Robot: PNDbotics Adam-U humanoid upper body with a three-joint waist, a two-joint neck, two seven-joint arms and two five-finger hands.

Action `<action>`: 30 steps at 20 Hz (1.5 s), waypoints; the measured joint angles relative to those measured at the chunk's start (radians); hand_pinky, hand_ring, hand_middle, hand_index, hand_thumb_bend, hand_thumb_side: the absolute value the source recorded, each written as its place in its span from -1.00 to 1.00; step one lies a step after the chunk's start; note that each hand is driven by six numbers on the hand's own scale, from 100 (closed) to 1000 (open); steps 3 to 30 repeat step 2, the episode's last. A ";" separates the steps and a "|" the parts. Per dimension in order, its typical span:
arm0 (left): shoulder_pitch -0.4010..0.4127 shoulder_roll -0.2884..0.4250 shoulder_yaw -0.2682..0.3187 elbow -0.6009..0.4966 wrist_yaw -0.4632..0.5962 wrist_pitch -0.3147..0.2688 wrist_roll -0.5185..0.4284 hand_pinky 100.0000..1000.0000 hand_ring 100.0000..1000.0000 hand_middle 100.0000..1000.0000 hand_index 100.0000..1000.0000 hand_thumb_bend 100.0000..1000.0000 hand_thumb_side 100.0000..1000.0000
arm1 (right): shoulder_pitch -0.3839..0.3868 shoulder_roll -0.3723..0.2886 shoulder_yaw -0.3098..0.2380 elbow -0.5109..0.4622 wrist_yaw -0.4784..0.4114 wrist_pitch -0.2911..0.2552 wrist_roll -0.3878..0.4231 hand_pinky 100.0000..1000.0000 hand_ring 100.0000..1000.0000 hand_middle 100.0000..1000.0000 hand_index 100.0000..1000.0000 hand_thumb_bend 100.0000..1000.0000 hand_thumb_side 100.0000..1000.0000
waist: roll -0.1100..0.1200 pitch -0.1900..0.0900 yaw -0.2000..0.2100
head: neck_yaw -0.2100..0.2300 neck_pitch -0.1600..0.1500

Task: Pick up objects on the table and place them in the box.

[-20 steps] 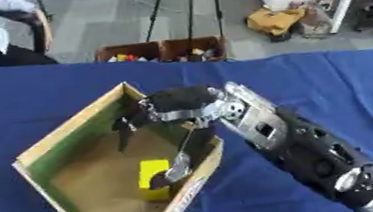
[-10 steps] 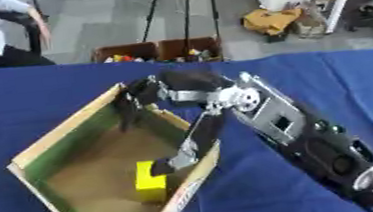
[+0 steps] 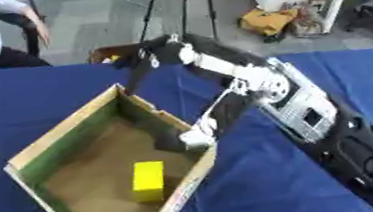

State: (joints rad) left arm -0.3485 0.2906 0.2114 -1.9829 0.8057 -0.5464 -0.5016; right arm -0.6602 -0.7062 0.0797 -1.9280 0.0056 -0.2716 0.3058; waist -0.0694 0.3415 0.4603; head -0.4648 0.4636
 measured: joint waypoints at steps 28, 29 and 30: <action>0.006 0.000 0.003 0.000 -0.002 -0.004 0.002 0.43 0.45 0.74 0.92 -1.00 0.94 | 0.002 0.006 -0.041 -0.022 -0.027 0.028 -0.028 0.95 0.84 0.23 0.41 -0.65 0.21 | 0.000 0.000 -0.010 | 0.008 -0.001; 0.006 0.000 0.003 0.000 -0.002 -0.004 0.002 0.43 0.45 0.74 0.92 -1.00 0.94 | 0.002 0.006 -0.041 -0.022 -0.027 0.028 -0.028 0.95 0.84 0.23 0.41 -0.65 0.21 | 0.000 0.000 -0.010 | 0.008 -0.001; 0.006 0.000 0.003 0.000 -0.002 -0.004 0.002 0.43 0.45 0.74 0.92 -1.00 0.94 | 0.002 0.006 -0.041 -0.022 -0.027 0.028 -0.028 0.95 0.84 0.23 0.41 -0.65 0.21 | 0.000 0.000 -0.010 | 0.008 -0.001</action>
